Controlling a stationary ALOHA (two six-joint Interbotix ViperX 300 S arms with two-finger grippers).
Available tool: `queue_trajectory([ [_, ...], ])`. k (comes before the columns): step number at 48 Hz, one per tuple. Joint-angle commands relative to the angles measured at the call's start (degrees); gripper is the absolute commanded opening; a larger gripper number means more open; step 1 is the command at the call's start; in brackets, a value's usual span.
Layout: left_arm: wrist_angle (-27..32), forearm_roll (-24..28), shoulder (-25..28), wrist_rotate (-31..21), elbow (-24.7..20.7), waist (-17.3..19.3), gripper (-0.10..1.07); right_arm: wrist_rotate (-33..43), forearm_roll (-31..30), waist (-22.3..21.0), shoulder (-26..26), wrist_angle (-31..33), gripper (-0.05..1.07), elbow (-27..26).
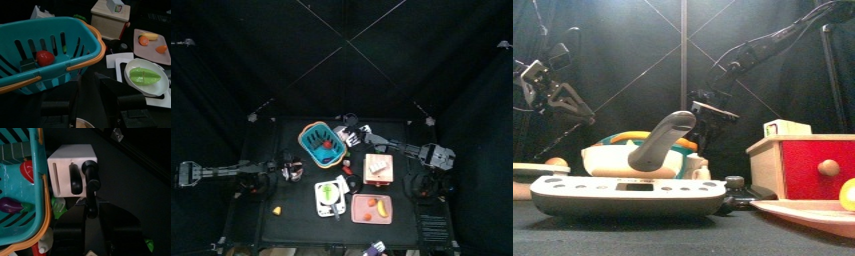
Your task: Pull out pairing knife
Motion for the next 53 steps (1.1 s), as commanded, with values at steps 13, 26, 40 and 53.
queue_trajectory([
  [13, -0.3, -0.1, 0.1, 0.1, -0.8, 0.2, 0.71, 0.2, -0.3, 1.8, -4.0, 1.9, 0.53, -1.7],
  [26, -0.3, -0.1, 0.1, 0.0, -0.8, 0.2, 0.71, 0.1, -0.4, 2.5, -6.9, 2.3, 0.53, -0.7],
  [40, -0.3, -0.1, 0.1, 0.0, -0.8, 0.2, 0.71, 0.2, -3.0, 5.8, -13.4, 4.0, 0.53, 2.5],
  [53, -0.3, -0.1, 0.1, -0.1, -0.9, 0.2, 0.71, 0.3, -2.8, 8.0, -18.4, 4.9, 0.53, 5.7],
])
